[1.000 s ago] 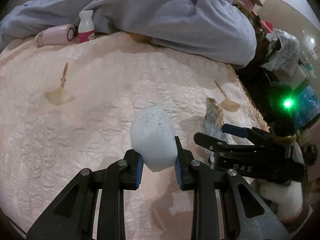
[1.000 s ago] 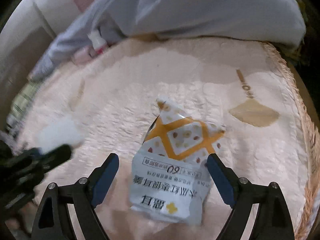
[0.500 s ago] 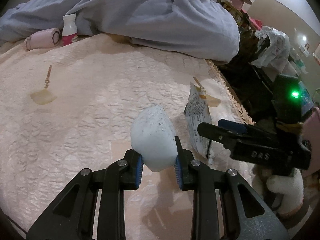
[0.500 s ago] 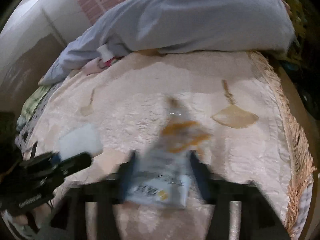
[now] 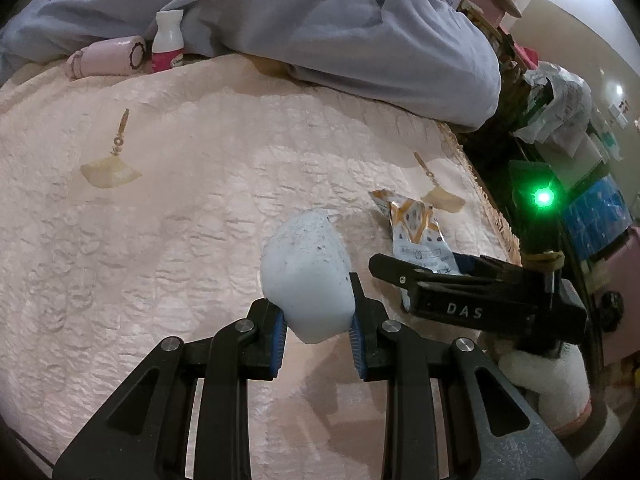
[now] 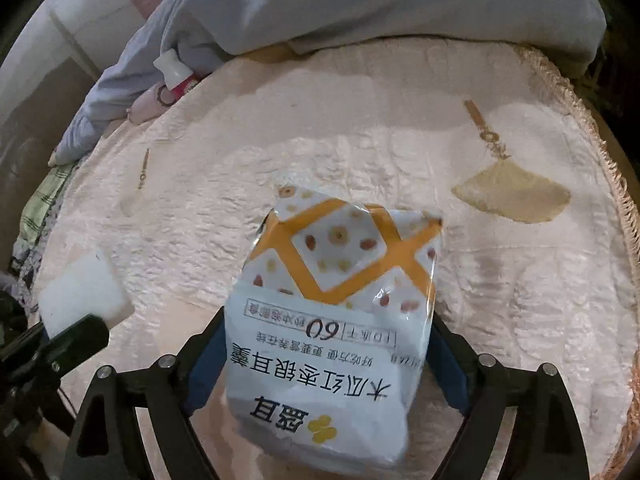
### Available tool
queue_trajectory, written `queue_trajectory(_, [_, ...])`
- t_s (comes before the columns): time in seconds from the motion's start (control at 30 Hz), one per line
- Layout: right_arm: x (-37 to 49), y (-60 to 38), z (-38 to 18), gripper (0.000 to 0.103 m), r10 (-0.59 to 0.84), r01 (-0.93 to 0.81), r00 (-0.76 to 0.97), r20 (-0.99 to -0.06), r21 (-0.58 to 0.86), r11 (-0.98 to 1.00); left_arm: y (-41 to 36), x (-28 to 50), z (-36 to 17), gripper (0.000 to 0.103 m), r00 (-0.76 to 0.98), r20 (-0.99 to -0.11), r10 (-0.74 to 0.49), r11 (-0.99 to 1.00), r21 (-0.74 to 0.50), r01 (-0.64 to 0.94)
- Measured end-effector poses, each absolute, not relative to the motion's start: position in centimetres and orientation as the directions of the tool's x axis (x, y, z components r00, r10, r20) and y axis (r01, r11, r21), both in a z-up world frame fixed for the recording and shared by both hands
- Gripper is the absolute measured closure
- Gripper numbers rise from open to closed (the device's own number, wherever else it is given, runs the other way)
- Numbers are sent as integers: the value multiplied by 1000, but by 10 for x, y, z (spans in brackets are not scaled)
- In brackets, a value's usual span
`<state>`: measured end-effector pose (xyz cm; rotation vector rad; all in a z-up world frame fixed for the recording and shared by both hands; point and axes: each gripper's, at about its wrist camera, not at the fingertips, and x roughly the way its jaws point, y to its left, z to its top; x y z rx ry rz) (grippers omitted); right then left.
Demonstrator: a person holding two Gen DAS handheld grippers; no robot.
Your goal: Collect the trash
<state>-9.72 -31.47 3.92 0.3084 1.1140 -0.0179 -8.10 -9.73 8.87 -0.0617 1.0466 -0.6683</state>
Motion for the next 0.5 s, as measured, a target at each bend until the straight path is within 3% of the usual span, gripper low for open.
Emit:
queue_trajectory(0.03, [-99, -312, 40, 16, 134, 157, 452, -882, 227, 961, -98, -82, 89, 79, 321, -779, -538, 801, -354, 483])
queue_trajectory(0.1, [-103, -309, 44, 36, 142, 130, 462, -876, 225, 966, -100, -83, 91, 79, 321, -776, -542, 798, -356, 487])
queue_trajectory(0.17, [-109, -309, 50, 44, 151, 100, 467, -872, 222, 970, -101, -85, 94, 79, 321, -771, -550, 793, -362, 490])
queue_trajectory(0.5, [-171, -348, 112, 44, 123, 62, 546, -829, 186, 981, -146, -112, 122, 79, 290, -733, -615, 728, -386, 567])
